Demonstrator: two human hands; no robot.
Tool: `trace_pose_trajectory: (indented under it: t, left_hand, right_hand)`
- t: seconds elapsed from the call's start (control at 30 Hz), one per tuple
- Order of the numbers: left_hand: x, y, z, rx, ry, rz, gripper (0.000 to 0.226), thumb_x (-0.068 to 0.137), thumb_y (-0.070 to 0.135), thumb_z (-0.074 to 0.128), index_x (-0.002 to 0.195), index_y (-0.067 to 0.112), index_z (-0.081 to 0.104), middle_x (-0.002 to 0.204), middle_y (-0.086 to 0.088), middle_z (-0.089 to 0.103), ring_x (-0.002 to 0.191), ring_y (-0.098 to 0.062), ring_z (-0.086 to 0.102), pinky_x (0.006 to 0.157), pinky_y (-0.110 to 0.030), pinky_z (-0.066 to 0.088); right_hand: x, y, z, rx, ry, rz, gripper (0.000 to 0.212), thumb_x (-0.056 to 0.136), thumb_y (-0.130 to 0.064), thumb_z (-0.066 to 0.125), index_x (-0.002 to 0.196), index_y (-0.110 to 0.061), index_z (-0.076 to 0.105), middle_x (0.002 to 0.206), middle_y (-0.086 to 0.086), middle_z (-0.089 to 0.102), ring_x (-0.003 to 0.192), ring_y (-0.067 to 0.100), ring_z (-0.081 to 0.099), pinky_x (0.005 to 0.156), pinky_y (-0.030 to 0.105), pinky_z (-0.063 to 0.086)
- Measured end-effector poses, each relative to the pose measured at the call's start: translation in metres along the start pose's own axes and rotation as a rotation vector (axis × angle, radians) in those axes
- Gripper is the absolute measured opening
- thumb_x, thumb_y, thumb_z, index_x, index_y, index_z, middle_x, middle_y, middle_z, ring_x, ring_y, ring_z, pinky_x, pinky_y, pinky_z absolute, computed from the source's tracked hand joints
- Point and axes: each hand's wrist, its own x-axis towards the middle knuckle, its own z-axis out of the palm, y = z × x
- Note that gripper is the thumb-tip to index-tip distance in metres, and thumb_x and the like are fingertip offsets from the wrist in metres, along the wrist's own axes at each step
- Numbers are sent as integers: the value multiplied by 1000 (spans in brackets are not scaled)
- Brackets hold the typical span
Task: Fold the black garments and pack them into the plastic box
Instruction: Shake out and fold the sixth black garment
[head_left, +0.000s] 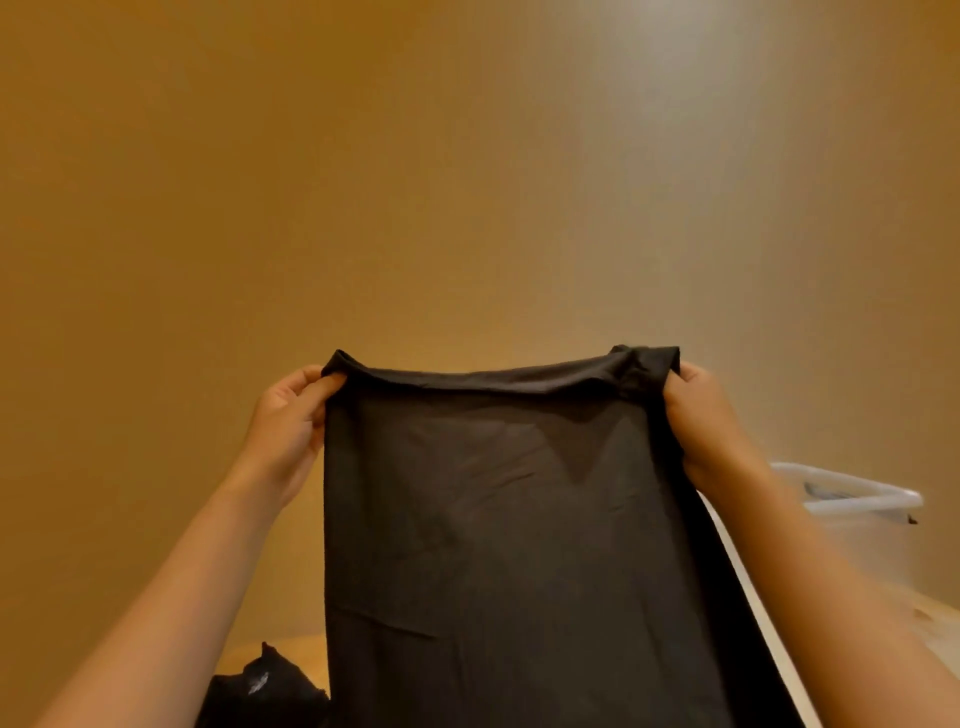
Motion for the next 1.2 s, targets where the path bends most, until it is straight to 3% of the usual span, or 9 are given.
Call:
trace_pose_trajectory:
  t: [0.23, 0.4, 0.53, 0.6, 0.7, 0.83, 0.97, 1.13, 1.2]
  left_hand:
    - [52, -55, -8, 82, 59, -221, 11, 98, 11, 52, 91, 12, 61, 87, -5, 63, 80, -16, 60, 71, -27, 48]
    - [106, -40, -2, 80, 118, -80, 11, 97, 8, 54, 90, 15, 58, 88, -2, 65, 78, -11, 63, 67, -20, 51]
    - [104, -41, -5, 97, 108, 26, 12, 95, 6, 57, 92, 17, 61, 87, 2, 70, 83, -11, 67, 74, -24, 52]
    - [81, -54, -12, 124, 101, 35, 16, 94, 3, 58, 92, 18, 62, 85, 5, 72, 84, -9, 68, 74, -23, 53]
    - [20, -94, -29, 221, 76, -8, 17, 92, 0, 58, 93, 16, 63, 88, 3, 72, 87, -11, 68, 74, -22, 53]
    - [-101, -171, -55, 316, 45, -322, 24, 87, -12, 58, 97, 8, 67, 91, -3, 75, 90, -15, 70, 70, -17, 54]
    - [-186, -216, -79, 450, -52, -538, 28, 80, -22, 60, 87, 2, 71, 82, 2, 76, 91, -17, 68, 70, -6, 50]
    - [-220, -215, -91, 547, -89, -595, 28, 79, -18, 63, 75, 7, 73, 84, 1, 74, 88, -12, 69, 79, -18, 52]
    - [-225, -209, -92, 538, -95, -602, 28, 79, -19, 63, 72, 6, 73, 83, -3, 74, 84, -12, 70, 78, -15, 53]
  right_hand:
    - [58, 74, 27, -59, -35, 178, 27, 98, -18, 51, 75, -8, 60, 68, 6, 60, 65, 21, 57, 55, 28, 43]
    - [106, 71, 52, 9, 11, 54, 22, 100, -18, 49, 88, -17, 67, 85, 5, 67, 79, 21, 63, 60, 27, 48]
    - [105, 75, 56, 45, -1, -3, 20, 101, -19, 48, 90, -24, 65, 90, 0, 67, 83, 13, 62, 65, 24, 49]
    - [86, 91, 51, 12, -30, 21, 22, 101, -18, 46, 89, -25, 63, 89, -2, 66, 83, 13, 60, 68, 26, 48]
    - [37, 131, 33, -65, -119, 92, 26, 101, -12, 45, 88, -26, 63, 84, -6, 66, 81, 8, 61, 61, 16, 49]
    - [-50, 207, -7, -292, -379, 274, 23, 98, -7, 49, 93, -15, 69, 80, -8, 71, 76, 2, 65, 65, 19, 51]
    - [-119, 253, -46, -454, -598, 509, 35, 95, 2, 46, 92, -21, 73, 95, -7, 71, 94, 7, 65, 82, 22, 53]
    - [-148, 260, -68, -562, -683, 481, 29, 95, -5, 52, 97, -28, 71, 98, -20, 69, 96, -5, 61, 84, 14, 45]
    - [-152, 260, -72, -578, -694, 468, 30, 95, -5, 53, 98, -29, 71, 99, -22, 68, 98, -5, 60, 85, 13, 45]
